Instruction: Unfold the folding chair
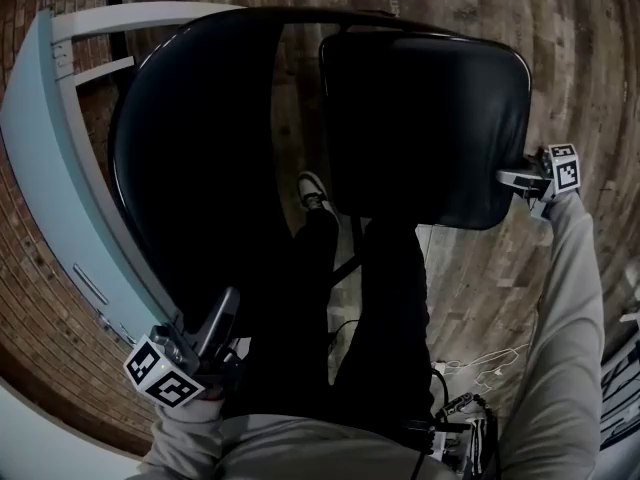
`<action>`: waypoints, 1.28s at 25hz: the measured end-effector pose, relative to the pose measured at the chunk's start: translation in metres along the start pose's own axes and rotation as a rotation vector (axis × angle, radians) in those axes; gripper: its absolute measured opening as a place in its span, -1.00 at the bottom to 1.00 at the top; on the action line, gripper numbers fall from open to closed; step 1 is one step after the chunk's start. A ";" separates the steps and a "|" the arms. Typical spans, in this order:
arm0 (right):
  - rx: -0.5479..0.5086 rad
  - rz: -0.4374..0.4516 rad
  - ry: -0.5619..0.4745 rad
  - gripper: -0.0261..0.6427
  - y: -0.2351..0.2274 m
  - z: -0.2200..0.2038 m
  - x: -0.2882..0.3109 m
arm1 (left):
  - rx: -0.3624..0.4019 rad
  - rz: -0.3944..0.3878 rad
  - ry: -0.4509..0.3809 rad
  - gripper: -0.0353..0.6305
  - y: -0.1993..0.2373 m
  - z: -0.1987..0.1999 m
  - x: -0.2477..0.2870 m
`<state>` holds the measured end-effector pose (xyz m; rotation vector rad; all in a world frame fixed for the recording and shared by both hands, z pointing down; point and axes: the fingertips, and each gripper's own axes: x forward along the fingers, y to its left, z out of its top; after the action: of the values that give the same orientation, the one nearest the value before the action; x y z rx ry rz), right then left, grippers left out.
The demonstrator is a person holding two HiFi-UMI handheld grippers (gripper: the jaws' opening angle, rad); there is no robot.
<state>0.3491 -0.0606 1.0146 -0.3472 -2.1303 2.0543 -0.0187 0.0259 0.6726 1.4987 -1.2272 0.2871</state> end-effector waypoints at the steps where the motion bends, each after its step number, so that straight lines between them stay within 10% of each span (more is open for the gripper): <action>1: 0.001 -0.001 -0.008 -0.39 0.000 -0.001 -0.001 | -0.003 0.004 -0.002 -0.68 0.000 0.000 0.001; 9: 0.020 -0.219 -0.070 -0.01 -0.013 0.000 -0.015 | 0.025 0.004 0.004 -0.66 -0.001 0.004 0.001; 12: -0.015 -0.375 -0.095 0.06 -0.014 0.000 -0.028 | 0.156 0.023 0.007 0.14 -0.013 0.015 -0.007; 14: -0.040 -0.508 -0.107 0.08 -0.012 -0.005 -0.053 | 0.264 0.031 0.012 0.34 -0.022 0.024 -0.017; 26: -0.344 -0.796 -0.271 0.09 0.169 0.009 -0.059 | 0.376 -0.011 -0.113 0.37 -0.041 0.066 -0.103; 28: -0.435 -0.813 -0.258 0.08 0.205 0.016 -0.029 | 0.408 -0.033 -0.142 0.31 -0.047 0.073 -0.122; 30: -0.508 -0.807 -0.263 -0.03 0.241 0.023 0.002 | 0.468 -0.042 -0.160 -0.16 -0.053 0.078 -0.144; 32: -0.557 -0.754 -0.280 -0.86 0.285 0.031 0.039 | 0.535 -0.070 -0.173 -0.80 -0.059 0.080 -0.166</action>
<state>0.3191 -0.0716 0.7268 0.6349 -2.4284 1.1282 -0.0770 0.0369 0.4892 2.0572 -1.2909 0.4732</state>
